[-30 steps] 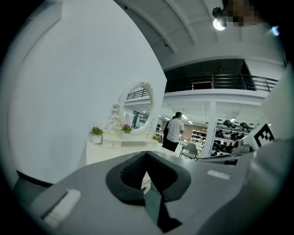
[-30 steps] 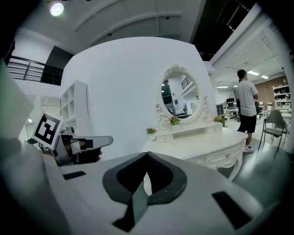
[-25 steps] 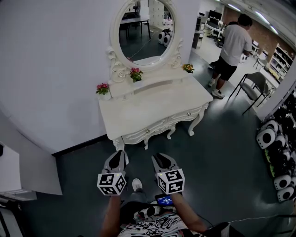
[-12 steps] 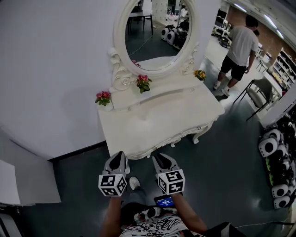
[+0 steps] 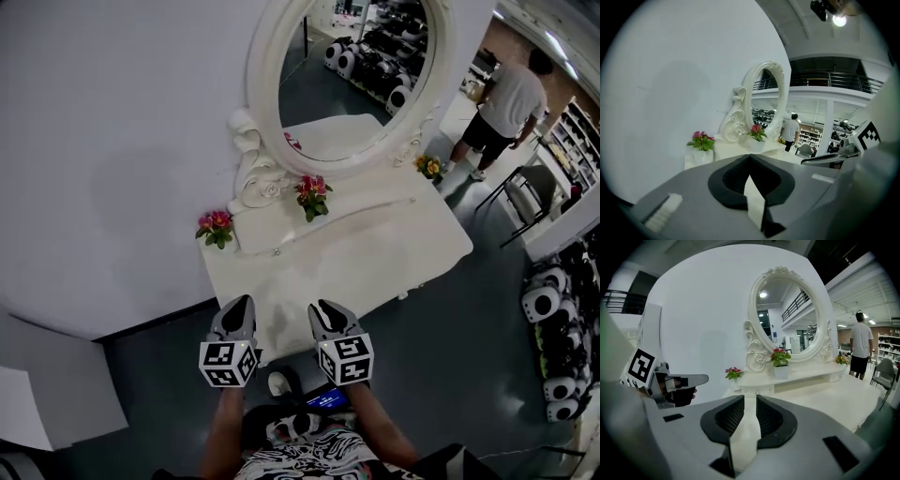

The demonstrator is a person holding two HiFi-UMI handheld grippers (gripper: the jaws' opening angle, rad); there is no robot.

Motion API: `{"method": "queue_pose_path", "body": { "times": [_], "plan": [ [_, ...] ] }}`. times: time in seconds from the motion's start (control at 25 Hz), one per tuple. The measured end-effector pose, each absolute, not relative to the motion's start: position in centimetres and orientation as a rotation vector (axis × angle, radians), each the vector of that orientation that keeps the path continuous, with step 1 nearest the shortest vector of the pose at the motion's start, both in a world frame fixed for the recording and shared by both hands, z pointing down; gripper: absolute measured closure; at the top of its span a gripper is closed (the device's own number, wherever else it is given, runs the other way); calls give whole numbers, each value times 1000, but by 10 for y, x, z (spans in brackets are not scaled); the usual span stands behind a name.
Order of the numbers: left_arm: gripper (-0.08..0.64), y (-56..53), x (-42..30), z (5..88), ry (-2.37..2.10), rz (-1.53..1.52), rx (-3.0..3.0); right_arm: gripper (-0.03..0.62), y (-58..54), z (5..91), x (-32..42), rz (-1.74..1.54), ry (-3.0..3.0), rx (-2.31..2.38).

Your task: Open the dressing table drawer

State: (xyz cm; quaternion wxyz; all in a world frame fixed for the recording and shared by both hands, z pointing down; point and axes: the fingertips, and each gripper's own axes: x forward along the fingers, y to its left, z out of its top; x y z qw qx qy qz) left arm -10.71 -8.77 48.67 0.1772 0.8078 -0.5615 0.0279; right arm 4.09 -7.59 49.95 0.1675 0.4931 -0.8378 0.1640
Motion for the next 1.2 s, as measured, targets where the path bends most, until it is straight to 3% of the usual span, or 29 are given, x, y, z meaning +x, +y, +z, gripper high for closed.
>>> {"method": "queue_pose_path", "body": {
  "times": [0.6, 1.2],
  "plan": [
    [558, -151, -114, 511, -1542, 108, 2283, 528, -141, 511, 24, 445, -2378, 1434],
    [557, -194, -116, 571, -1512, 270, 2209, 491, -194, 569, -4, 522, -2314, 1272]
  ]
}}
